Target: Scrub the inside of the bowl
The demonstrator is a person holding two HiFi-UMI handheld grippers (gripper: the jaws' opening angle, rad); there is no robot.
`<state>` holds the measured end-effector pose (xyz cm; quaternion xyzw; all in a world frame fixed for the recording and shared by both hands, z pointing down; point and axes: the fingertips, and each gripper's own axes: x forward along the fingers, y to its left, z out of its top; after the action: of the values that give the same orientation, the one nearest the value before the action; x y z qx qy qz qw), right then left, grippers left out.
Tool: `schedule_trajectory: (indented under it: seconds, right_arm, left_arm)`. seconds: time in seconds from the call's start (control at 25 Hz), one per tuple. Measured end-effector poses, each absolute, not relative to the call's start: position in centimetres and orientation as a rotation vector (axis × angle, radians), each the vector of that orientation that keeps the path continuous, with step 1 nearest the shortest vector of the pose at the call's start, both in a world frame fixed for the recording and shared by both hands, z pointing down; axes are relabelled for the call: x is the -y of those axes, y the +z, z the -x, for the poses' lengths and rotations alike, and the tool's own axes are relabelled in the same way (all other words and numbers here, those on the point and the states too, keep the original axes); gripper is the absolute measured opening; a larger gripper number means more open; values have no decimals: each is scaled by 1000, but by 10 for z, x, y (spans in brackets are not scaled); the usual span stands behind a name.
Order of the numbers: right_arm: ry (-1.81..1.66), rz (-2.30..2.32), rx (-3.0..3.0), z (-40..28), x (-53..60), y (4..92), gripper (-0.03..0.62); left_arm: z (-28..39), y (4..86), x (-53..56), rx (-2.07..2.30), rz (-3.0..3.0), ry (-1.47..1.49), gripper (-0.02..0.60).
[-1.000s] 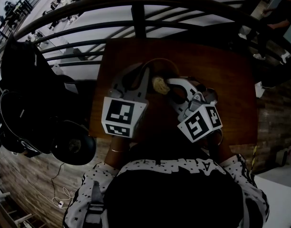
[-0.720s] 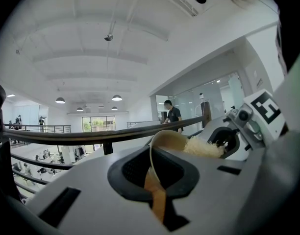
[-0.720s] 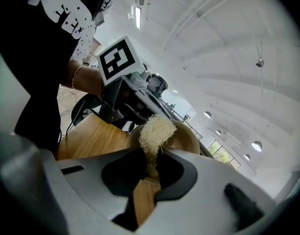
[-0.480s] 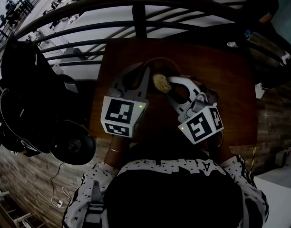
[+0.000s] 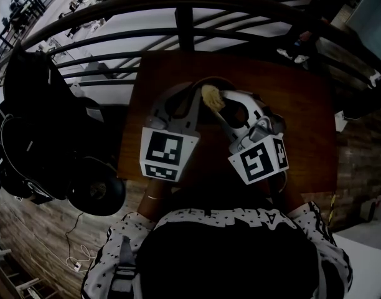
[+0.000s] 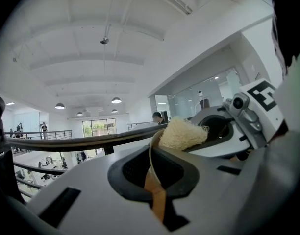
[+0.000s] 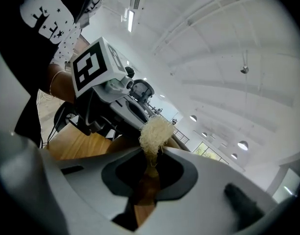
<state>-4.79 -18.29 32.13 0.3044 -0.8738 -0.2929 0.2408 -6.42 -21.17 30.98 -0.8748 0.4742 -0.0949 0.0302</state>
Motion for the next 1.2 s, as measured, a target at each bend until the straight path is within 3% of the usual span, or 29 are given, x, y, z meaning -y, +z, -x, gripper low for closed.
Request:
schedule_trajectory:
  seconds: [1.2]
  right_arm:
    - [-637, -1070, 2365, 21, 197, 321, 60]
  left_arm:
    - [59, 309, 210, -1458, 2671, -305, 25]
